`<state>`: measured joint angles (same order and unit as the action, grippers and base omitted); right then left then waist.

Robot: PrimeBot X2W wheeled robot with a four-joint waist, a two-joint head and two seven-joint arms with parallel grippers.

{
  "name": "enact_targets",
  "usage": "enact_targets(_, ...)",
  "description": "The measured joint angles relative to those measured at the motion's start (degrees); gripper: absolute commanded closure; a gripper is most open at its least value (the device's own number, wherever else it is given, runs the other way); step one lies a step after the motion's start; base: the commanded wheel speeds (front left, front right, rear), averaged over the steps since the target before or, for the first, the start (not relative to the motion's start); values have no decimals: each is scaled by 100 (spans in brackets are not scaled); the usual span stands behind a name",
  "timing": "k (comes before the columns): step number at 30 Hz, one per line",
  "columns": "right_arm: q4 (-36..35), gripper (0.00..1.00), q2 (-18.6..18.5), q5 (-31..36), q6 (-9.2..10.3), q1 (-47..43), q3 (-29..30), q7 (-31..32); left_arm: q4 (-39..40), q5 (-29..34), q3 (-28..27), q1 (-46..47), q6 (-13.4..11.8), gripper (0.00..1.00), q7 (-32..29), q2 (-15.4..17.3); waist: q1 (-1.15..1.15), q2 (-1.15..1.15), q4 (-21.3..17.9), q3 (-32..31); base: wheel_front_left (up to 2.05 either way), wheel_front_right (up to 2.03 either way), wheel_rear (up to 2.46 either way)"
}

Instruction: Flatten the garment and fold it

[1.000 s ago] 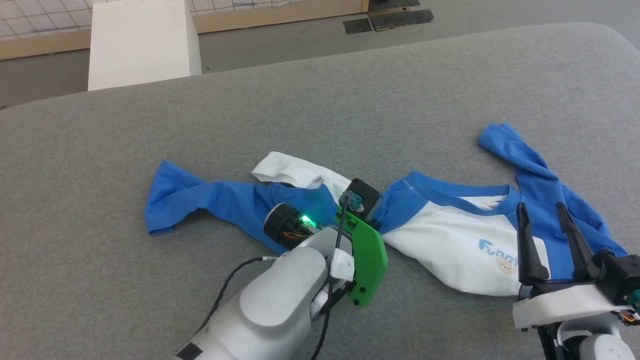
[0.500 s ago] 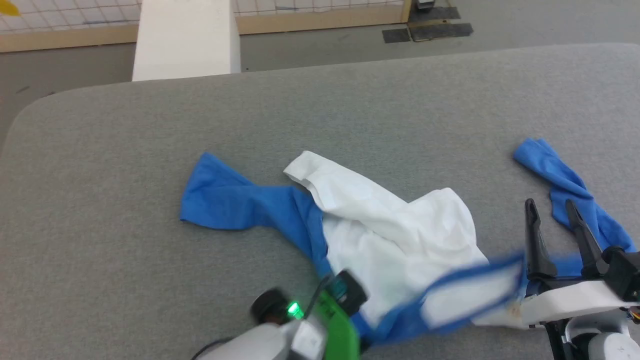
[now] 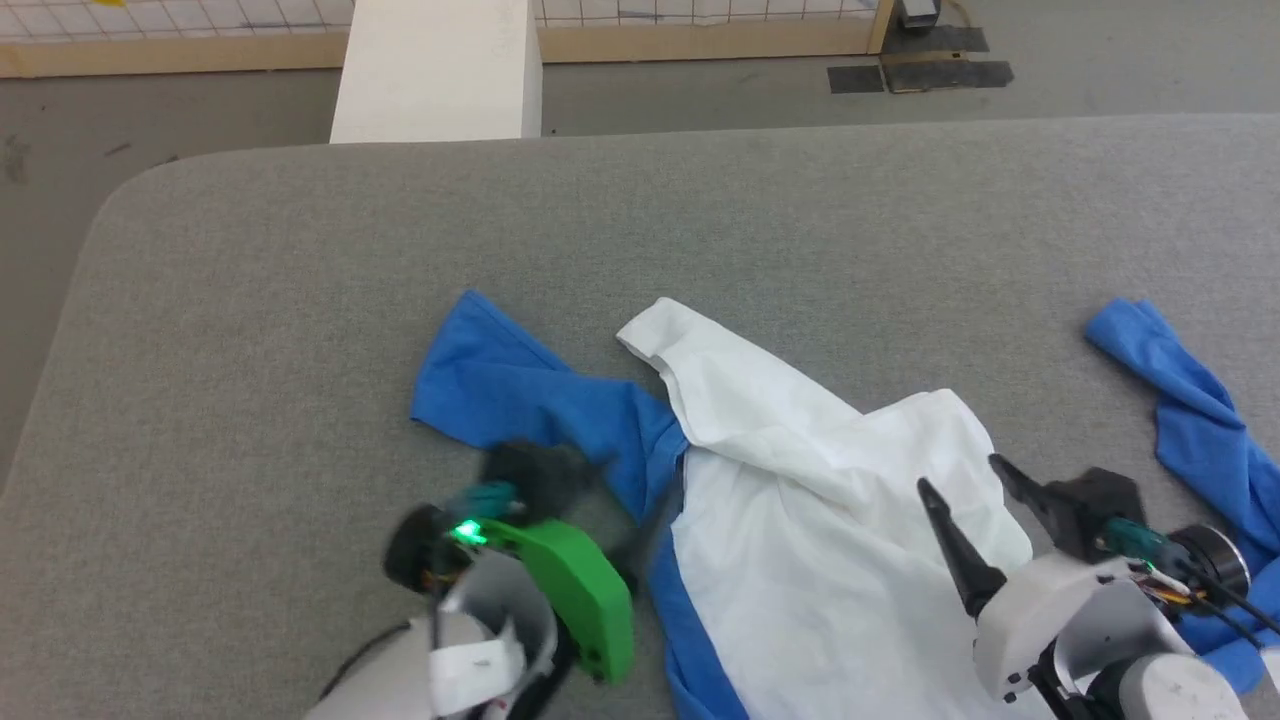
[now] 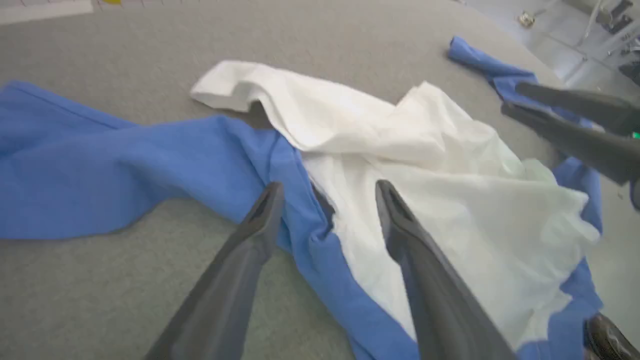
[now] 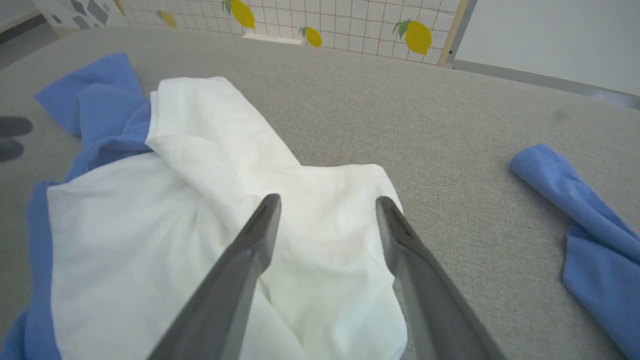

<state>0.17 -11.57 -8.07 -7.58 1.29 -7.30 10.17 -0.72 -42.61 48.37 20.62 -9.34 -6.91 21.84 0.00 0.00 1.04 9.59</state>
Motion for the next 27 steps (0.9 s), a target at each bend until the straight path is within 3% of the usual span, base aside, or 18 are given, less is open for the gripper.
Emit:
enact_targets(2,69,0,-271,-53,0,188,-302,398,-62,222,-436,-80,-352,0,920,-105,0,0,47,22,0,0,0)
enact_targets(5,207,0,-575,-243,0,494,-776,894,-286,421,-891,-175,-643,0,1917,-227,0,0,132,63,0,0,0)
enact_targets(9,478,0,-934,-465,0,896,-1338,1447,-501,747,-1402,-258,-794,0,2142,-404,0,0,262,153,0,0,0)
enact_targets(14,920,0,-1158,-798,0,1349,-1861,2195,-352,1359,-2134,-425,-724,0,2163,-825,0,0,432,299,0,0,0)
enact_targets(15,970,21,-1189,-895,0,1454,-1941,2370,-345,1440,-2249,-486,-656,0,2163,-921,0,0,472,325,0,0,0)
enact_targets(16,1010,83,-1249,-978,0,1572,-2013,2521,-345,1553,-2334,-543,-573,0,2164,-1009,0,0,514,351,0,0,0)
enact_targets(17,1039,100,-1292,-1022,-1,1660,-2073,2610,-355,1622,-2394,-580,-501,0,2164,-1068,0,0,548,371,0,0,0)
enact_targets(21,1221,100,-1427,-940,-3,2075,-2115,2526,-472,1839,-2649,-687,-209,0,2168,-1349,0,0,721,438,0,0,0)
enact_targets(27,1781,100,-1357,-427,-2,3085,-1689,2015,-672,2069,-2893,-734,178,0,2170,-1616,0,0,931,519,0,0,0)
